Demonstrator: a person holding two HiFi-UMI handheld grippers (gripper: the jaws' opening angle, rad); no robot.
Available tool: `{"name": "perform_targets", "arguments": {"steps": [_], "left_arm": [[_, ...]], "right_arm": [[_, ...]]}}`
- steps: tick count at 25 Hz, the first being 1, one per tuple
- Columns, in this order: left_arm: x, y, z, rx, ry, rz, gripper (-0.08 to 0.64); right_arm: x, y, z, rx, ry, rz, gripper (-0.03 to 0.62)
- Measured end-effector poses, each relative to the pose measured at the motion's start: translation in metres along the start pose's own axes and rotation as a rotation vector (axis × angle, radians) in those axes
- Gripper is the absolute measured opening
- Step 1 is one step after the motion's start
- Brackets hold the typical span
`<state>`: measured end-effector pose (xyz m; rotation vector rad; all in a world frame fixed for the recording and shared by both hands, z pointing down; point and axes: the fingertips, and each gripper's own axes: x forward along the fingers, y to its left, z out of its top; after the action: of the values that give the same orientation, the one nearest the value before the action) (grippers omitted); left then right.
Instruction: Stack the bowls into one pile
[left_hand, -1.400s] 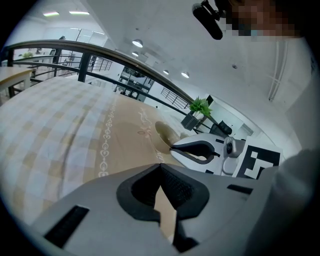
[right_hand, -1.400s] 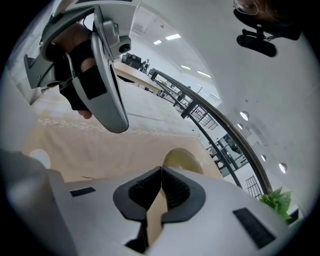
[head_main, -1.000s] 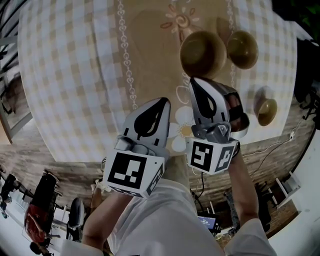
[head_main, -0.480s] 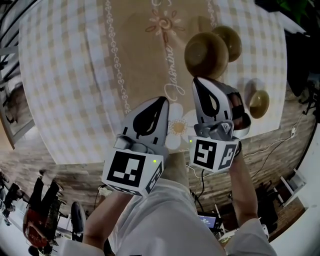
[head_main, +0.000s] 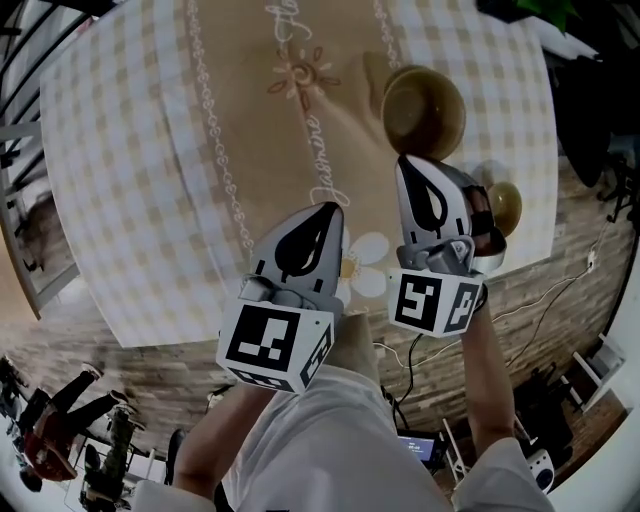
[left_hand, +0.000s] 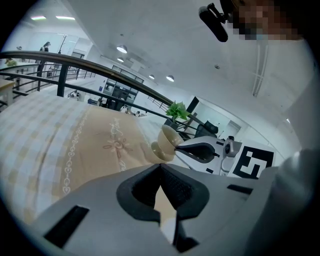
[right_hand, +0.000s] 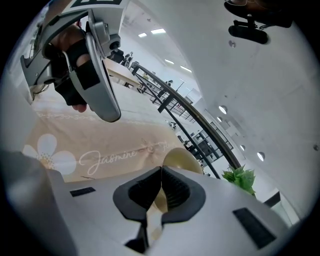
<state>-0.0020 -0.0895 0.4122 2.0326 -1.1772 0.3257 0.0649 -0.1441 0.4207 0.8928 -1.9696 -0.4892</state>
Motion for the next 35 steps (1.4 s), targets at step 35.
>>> {"name": "perform_targets", "arguments": {"steps": [35], "left_arm": [[0.067,0.006,-0.017,0.001,0.080,-0.021,0.020]], "right_arm": [[0.066,0.009,-0.066,0.103,0.148,0.126,0.040]]}}
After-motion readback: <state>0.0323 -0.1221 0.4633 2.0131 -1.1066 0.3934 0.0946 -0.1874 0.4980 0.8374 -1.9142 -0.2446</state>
